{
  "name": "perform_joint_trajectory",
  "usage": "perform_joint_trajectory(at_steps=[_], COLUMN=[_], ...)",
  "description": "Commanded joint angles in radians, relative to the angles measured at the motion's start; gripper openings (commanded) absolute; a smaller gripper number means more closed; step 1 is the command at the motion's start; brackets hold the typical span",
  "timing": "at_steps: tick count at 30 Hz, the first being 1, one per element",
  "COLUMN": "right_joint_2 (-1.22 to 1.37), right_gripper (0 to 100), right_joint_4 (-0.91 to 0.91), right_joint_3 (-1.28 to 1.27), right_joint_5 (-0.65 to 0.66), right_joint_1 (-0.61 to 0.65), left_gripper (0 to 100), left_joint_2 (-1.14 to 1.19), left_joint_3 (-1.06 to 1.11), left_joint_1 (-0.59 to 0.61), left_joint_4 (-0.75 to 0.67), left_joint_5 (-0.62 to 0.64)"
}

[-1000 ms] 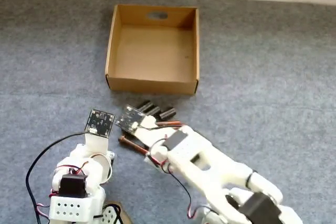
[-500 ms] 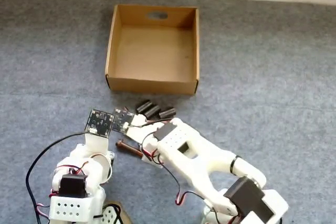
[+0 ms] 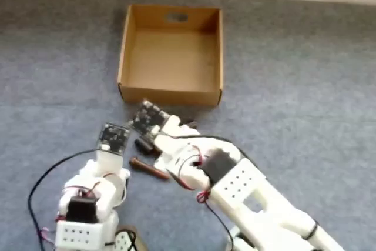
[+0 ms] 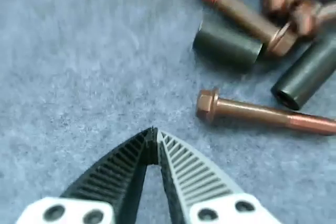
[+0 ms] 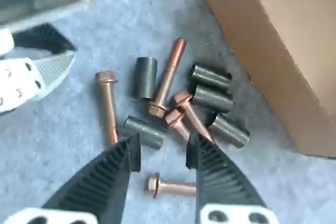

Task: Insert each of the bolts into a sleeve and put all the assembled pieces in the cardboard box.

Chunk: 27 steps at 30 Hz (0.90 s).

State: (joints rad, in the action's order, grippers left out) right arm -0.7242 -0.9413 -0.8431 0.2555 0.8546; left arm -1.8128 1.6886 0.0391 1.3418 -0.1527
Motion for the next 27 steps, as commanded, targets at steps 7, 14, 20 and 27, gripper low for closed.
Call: perform_joint_trajectory(at_steps=[7, 14, 20, 27], right_joint_2=[-0.073, -0.07, -0.028, 0.054], right_gripper=[15.8, 15.8, 15.8, 15.8], right_joint_4=[-0.117, -0.085, -0.051, 0.091], right_joint_3=[0.008, 0.018, -0.036, -0.116], right_joint_5=[-0.02, 0.008, 0.092, 0.133], right_joint_1=[-0.007, -0.008, -0.068, -0.14], left_gripper=[1, 1, 1, 1], left_joint_2=[-0.004, -0.004, -0.004, -0.004], left_joint_3=[0.008, 0.008, 0.008, 0.008], left_joint_1=[-0.008, -0.008, -0.008, -0.008], left_joint_4=[0.002, 0.002, 0.002, 0.002], left_joint_5=[0.008, 0.008, 0.008, 0.008])
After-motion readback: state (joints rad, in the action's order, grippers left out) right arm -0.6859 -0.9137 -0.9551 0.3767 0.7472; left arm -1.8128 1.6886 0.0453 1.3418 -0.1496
